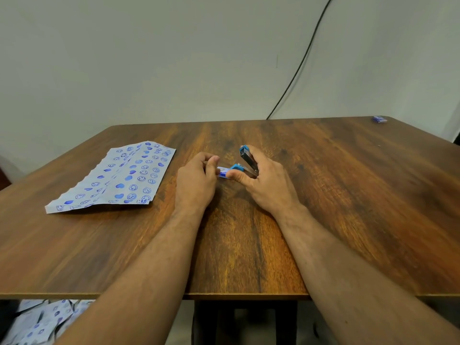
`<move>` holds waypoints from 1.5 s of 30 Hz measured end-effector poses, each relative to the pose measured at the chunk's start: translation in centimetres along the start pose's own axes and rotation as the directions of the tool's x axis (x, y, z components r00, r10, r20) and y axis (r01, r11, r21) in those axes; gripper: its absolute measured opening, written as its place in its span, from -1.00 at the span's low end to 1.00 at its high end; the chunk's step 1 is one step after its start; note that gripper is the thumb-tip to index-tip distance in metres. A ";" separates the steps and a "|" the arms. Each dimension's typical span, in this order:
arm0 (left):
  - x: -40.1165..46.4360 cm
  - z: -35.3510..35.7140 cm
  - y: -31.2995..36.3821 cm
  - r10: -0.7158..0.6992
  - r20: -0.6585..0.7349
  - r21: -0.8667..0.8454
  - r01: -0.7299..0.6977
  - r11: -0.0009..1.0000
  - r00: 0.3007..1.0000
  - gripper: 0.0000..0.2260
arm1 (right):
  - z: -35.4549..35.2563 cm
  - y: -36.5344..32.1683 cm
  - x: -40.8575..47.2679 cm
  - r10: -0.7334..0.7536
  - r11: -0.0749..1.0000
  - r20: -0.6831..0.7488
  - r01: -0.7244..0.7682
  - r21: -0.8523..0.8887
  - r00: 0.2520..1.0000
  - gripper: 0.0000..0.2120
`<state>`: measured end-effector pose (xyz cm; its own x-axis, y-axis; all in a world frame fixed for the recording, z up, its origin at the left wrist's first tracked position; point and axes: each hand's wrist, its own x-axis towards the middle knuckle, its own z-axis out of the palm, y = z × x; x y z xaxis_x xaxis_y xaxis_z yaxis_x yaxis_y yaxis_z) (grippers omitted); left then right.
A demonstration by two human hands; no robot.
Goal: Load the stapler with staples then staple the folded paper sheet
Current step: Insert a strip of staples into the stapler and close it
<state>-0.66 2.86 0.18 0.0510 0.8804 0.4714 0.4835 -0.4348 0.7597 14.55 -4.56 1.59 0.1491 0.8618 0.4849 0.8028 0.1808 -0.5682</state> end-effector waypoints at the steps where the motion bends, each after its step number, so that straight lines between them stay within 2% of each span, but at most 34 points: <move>1: 0.0 0.0 0.0 -0.004 0.000 0.001 0.004 1.000 1.000 -0.85 | -0.1 0.0 0.0 -0.008 1.000 -0.012 0.008 -0.011 1.000 -0.08; 9: -0.1 0.0 0.1 -0.019 -0.012 -0.007 0.019 1.000 1.000 -0.85 | 0.3 0.6 0.0 -0.032 0.999 -0.125 0.029 -0.024 0.992 -0.39; 19: -0.1 0.0 0.2 -0.034 0.002 0.033 0.034 0.999 0.999 -0.82 | 0.5 0.8 0.3 -0.029 0.999 -0.077 0.031 0.016 0.997 -0.37; 26: 0.0 0.0 0.3 -0.050 0.002 0.035 0.050 0.998 0.999 -0.81 | 0.5 0.9 0.3 0.000 1.000 -0.070 0.001 0.012 0.998 -0.49; 31: 0.0 0.0 0.2 -0.079 -0.008 0.105 0.079 0.991 0.997 -0.87 | 0.6 0.9 0.4 0.088 0.996 -0.049 -0.087 0.015 0.995 -0.59; 35: -0.1 -0.1 0.3 -0.120 0.000 0.120 0.119 0.986 0.993 -0.84 | 0.7 1.2 0.5 0.145 0.988 0.009 -0.144 -0.052 0.989 -0.65; 39: -0.1 -0.3 0.1 -0.191 0.033 0.071 0.189 0.979 0.981 -0.74 | 1.1 1.2 0.6 0.119 0.953 0.068 -0.095 -0.287 0.991 -0.65; 45: -0.3 -0.5 0.5 -0.216 0.043 0.051 0.213 0.976 0.976 -0.72 | 1.0 0.7 0.4 0.082 0.942 0.108 -0.041 -0.334 0.991 -0.61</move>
<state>-0.86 2.35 0.60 -0.0166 0.9608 0.2768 0.5272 -0.2268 0.8189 14.64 -3.63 0.75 0.1511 0.9200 0.3618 0.9426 -0.0238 -0.3331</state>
